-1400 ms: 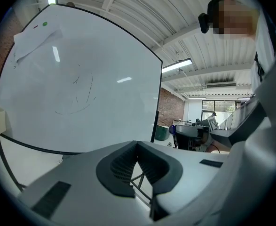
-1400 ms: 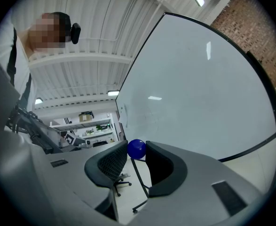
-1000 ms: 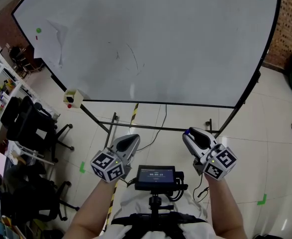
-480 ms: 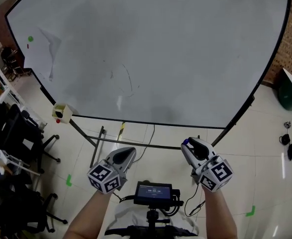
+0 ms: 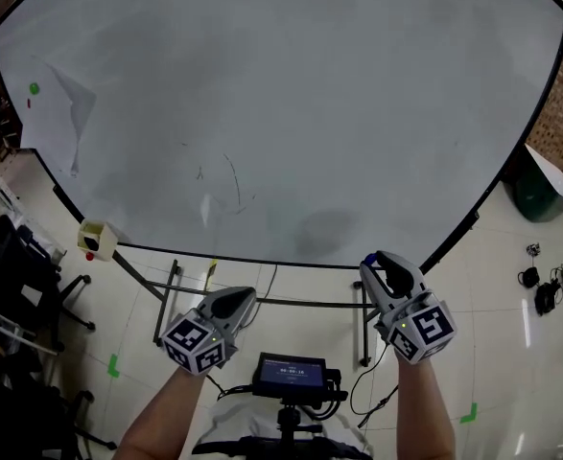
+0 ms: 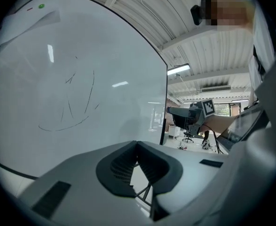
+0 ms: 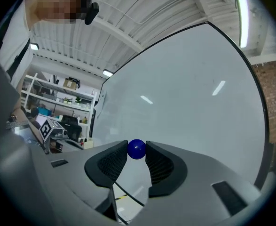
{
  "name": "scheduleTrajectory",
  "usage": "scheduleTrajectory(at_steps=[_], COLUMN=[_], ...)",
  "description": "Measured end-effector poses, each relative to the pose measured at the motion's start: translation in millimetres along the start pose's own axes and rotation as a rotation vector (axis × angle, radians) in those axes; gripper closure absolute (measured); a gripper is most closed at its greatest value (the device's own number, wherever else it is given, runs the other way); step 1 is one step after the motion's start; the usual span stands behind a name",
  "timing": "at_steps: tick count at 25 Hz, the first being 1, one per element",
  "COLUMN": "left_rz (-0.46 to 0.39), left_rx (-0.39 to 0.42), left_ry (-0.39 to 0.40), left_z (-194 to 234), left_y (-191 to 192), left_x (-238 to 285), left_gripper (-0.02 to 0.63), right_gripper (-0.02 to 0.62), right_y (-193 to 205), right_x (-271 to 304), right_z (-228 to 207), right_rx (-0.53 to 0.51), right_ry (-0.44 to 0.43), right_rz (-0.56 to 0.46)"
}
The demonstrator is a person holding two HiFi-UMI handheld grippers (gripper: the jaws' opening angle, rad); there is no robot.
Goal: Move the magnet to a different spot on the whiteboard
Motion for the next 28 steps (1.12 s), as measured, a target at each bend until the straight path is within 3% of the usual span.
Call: scheduleTrajectory(at_steps=[11, 19, 28], left_rz=[0.006, 0.002, 0.045], left_rx=[0.014, -0.031, -0.029], left_ry=[0.113, 0.183, 0.268], left_z=[22, 39, 44], left_y=[-8, -20, 4], left_x=[47, 71, 84], left_gripper=[0.599, 0.6, 0.6], right_gripper=[0.442, 0.442, 0.442], right_y=[-4, 3, -13], right_x=[41, 68, 83], right_z=[-56, -94, -112], right_rx=[-0.055, -0.141, -0.22], right_ry=[0.155, 0.287, 0.449], right_rz=[0.113, 0.247, 0.197])
Point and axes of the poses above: the fingertips, and each gripper's own axes: x forward along the fingers, z to its left, y out of its underside, the point moved 2 cm from there along -x, backward along the fingers, and after that the axes turned 12 degrees about -y, right-handed, at the moved point
